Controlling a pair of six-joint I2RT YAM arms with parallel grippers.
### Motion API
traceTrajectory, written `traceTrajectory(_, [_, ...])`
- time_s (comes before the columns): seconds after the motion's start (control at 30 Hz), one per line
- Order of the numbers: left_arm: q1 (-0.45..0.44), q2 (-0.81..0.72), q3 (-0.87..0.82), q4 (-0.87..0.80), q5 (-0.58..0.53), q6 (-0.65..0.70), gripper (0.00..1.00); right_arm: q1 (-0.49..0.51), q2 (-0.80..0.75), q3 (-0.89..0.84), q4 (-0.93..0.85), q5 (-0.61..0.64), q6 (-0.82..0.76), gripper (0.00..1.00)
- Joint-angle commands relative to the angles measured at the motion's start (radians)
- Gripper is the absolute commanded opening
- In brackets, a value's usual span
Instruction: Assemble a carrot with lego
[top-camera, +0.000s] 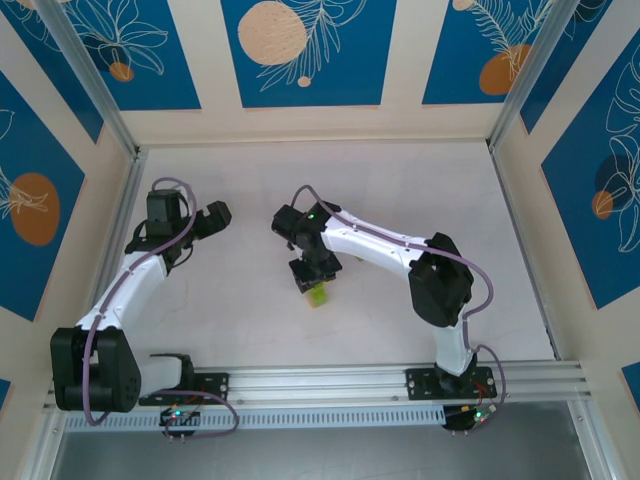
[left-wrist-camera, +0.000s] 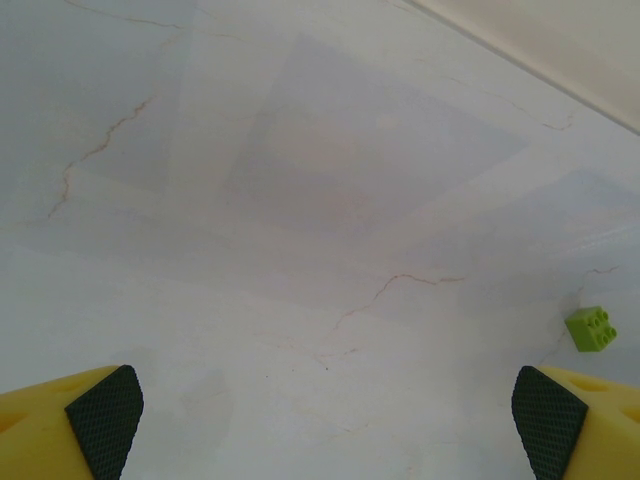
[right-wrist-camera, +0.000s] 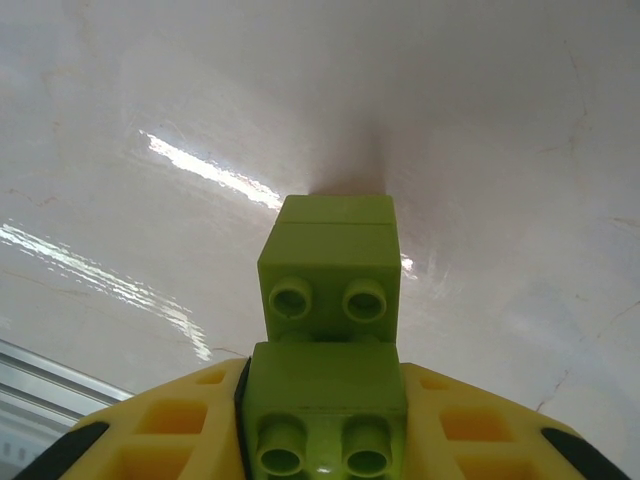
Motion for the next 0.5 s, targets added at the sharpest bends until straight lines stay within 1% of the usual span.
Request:
traceTrajectory(0.0, [0.011,-0.012,0.009,0.02,0.016,0.0,0.97,0.019,0.056,-0.043,-0.017,0.006,0.042,0.33])
traceTrajectory(0.2, [0.011,-0.012,0.009,0.022,0.016,0.0,0.97,0.031,0.061,-0.038,-0.003,0.042,0.074,0.33])
traceTrajectory(0.47, [0.011,-0.01,0.008,0.024,0.016,0.0,0.97,0.033,0.062,-0.033,-0.021,0.073,0.077,0.33])
